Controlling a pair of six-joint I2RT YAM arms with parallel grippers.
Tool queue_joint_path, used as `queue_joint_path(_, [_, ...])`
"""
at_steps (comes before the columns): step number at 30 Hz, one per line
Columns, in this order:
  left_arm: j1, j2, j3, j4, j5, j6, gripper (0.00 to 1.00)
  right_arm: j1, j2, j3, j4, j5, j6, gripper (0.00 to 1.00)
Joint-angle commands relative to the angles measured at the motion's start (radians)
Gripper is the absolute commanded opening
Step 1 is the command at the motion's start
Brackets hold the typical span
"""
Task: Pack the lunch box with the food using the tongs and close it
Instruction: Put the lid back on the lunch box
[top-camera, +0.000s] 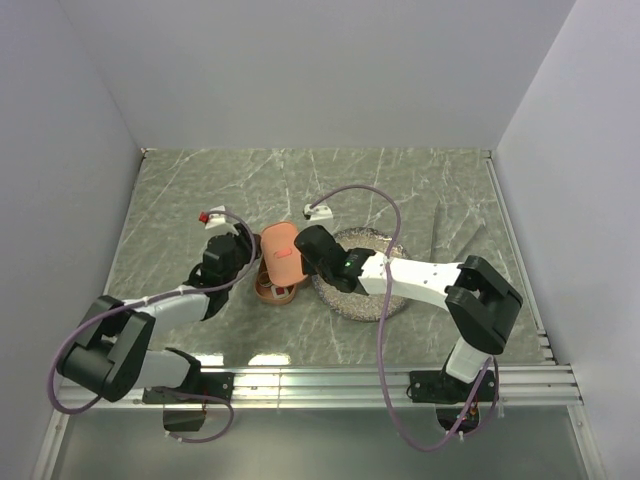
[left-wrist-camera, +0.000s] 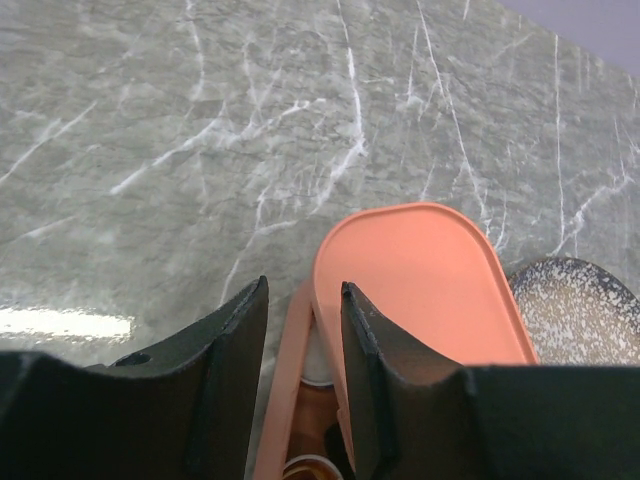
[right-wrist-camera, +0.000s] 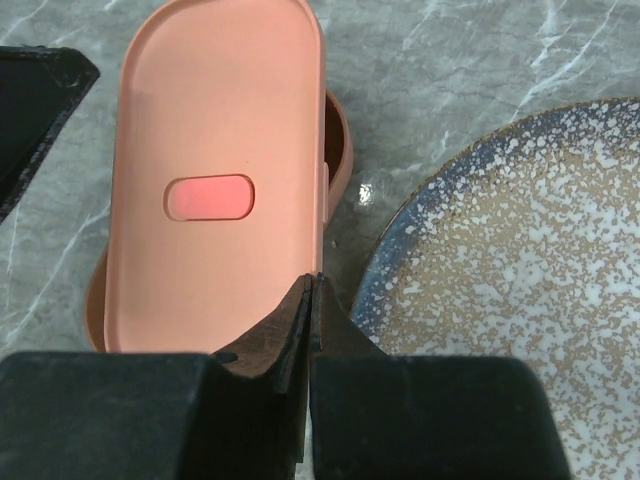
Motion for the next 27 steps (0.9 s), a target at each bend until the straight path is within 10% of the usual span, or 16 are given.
queue_joint_path(1, [-0.013, 0.03, 0.043, 0.074, 0.026, 0.011, 0.41, 0.003, -0.012, 0.003, 0.06, 0.03, 0.022, 0.0])
queue_joint_path(27, [-0.065, 0.176, 0.12, 0.124, 0.029, -0.011, 0.41, 0.087, 0.025, 0.014, 0.075, -0.008, 0.02, 0.0])
